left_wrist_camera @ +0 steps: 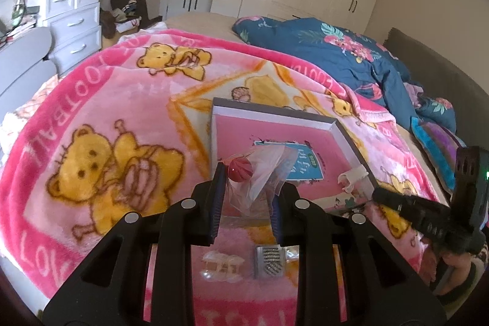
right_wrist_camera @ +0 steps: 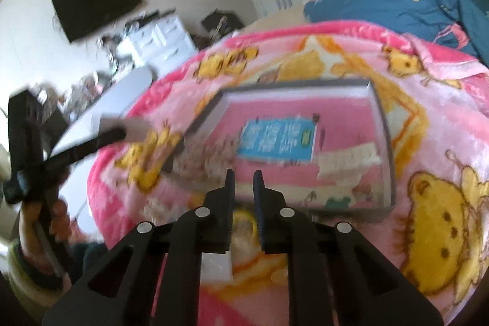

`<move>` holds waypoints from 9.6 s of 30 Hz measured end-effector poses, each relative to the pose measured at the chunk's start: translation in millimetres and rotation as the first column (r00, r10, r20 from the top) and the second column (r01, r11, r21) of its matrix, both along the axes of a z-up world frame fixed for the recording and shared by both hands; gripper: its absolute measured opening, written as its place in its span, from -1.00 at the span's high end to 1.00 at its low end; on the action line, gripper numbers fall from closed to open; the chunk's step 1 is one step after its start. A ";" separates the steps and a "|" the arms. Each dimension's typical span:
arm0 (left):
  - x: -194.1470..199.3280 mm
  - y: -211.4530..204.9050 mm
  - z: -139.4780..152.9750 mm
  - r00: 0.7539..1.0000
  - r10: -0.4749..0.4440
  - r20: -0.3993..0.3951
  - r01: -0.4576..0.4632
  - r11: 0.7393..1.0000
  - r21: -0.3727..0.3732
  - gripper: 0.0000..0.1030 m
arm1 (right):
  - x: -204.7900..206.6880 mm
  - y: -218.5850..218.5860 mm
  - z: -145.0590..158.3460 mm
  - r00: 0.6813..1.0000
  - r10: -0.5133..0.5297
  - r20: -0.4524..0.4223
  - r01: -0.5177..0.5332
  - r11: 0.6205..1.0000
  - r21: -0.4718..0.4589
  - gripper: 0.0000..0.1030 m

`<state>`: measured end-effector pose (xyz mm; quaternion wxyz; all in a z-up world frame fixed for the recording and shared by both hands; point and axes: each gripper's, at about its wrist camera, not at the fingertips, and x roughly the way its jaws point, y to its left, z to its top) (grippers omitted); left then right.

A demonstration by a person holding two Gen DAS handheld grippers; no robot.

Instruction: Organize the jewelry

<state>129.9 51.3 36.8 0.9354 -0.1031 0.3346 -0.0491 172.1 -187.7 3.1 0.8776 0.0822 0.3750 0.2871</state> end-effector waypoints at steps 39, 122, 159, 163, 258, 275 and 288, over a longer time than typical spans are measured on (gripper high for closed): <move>78.0 -34.4 -18.6 0.999 -0.032 -0.033 0.032 0.999 0.021 0.65 | 34.9 -2.7 -2.3 1.000 -0.012 0.021 0.012 1.000 -0.012 0.43; -39.7 -2.4 56.8 0.988 0.084 0.128 -0.077 0.995 -0.056 -0.81 | -38.3 -70.3 73.0 0.949 -0.223 0.223 0.227 0.974 0.009 -0.81; -83.0 -18.6 11.9 1.000 0.016 0.008 -0.017 0.999 0.035 -0.82 | -87.9 -30.6 27.9 0.986 -0.012 0.164 0.040 0.984 -0.171 -0.81; -84.3 -22.2 0.9 1.000 0.004 -0.024 -0.003 0.999 0.043 -0.82 | -89.9 -28.1 20.6 0.989 0.002 0.146 0.025 0.983 -0.183 -0.81; -53.6 -46.4 -58.9 0.986 -0.077 -0.150 0.080 0.997 0.014 0.53 | -91.4 -14.6 -19.2 0.972 0.233 0.012 -0.228 0.960 -0.160 0.82; -67.8 -2.8 -30.3 0.997 0.025 -0.073 -0.025 1.000 -0.010 0.52 | -85.6 7.7 6.6 0.970 0.236 0.061 -0.228 0.967 -0.118 0.82; -70.3 25.8 -20.9 0.995 0.089 -0.041 -0.091 0.996 -0.025 0.52 | -60.9 9.2 24.1 0.977 0.192 0.098 -0.185 0.980 -0.080 0.82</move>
